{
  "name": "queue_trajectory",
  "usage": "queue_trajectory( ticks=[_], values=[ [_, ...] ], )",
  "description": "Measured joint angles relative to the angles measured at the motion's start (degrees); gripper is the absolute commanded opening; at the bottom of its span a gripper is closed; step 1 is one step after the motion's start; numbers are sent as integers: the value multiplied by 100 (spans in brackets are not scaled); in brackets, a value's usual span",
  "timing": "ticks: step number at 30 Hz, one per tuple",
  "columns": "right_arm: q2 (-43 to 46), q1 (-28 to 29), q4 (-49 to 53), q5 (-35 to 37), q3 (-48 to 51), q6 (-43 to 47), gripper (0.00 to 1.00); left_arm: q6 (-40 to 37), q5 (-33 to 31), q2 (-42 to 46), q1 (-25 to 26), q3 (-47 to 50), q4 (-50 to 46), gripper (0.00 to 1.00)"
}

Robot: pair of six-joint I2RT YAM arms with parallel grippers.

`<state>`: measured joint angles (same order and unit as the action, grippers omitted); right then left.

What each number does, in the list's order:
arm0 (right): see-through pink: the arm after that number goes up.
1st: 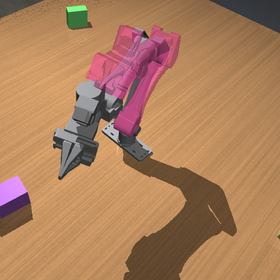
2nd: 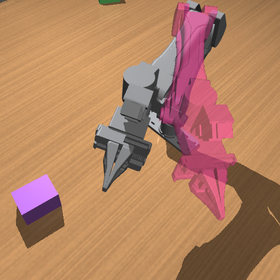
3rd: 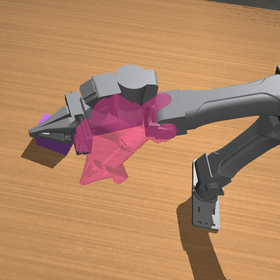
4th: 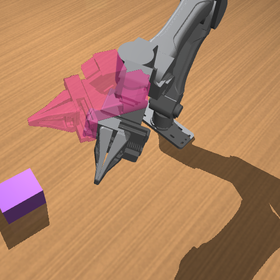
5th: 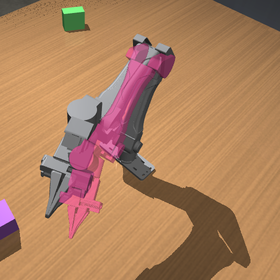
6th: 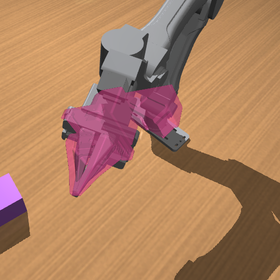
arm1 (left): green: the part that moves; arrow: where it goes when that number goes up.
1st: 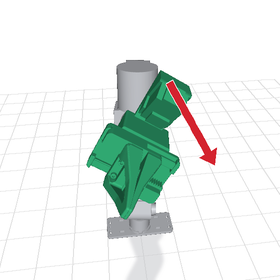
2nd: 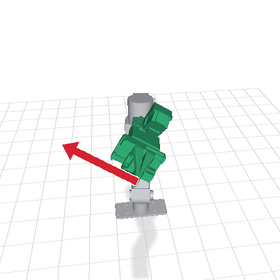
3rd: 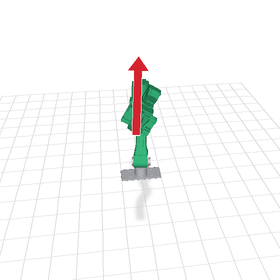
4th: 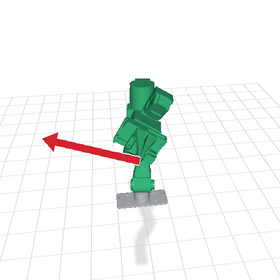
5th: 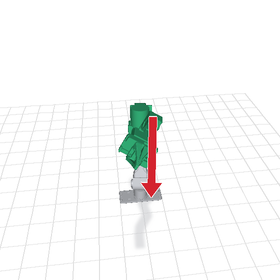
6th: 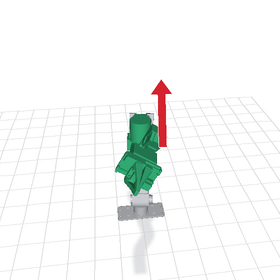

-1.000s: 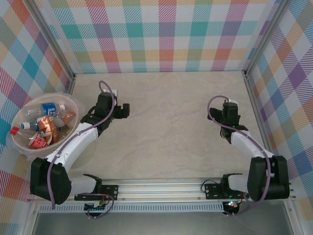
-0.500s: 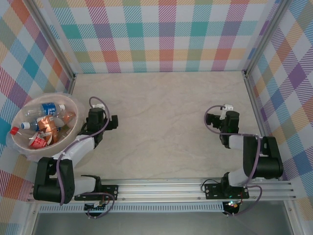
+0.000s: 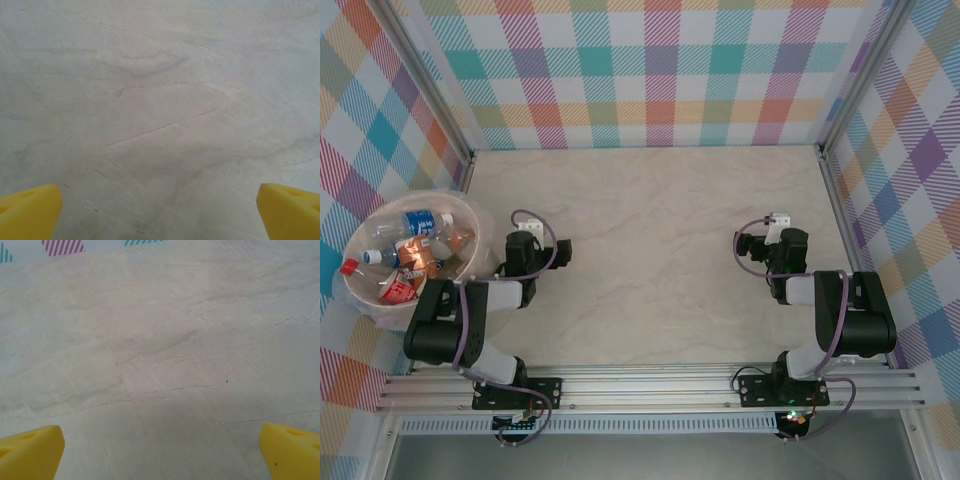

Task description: Put the plastic bottles in the bin

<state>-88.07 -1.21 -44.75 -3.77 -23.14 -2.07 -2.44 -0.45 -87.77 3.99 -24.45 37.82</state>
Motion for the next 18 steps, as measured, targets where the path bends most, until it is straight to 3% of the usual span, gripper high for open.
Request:
queue_trajectory(
  ticks=[3,10,18],
  values=[
    [0,0,-22,2,0,0,100,48,-164,-203,-7,57,258,100],
    [0,0,-24,2,0,0,100,238,-1204,-205,76,79,767,100],
    [0,0,-24,0,0,0,100,291,-1473,-205,81,103,887,100]
  ],
)
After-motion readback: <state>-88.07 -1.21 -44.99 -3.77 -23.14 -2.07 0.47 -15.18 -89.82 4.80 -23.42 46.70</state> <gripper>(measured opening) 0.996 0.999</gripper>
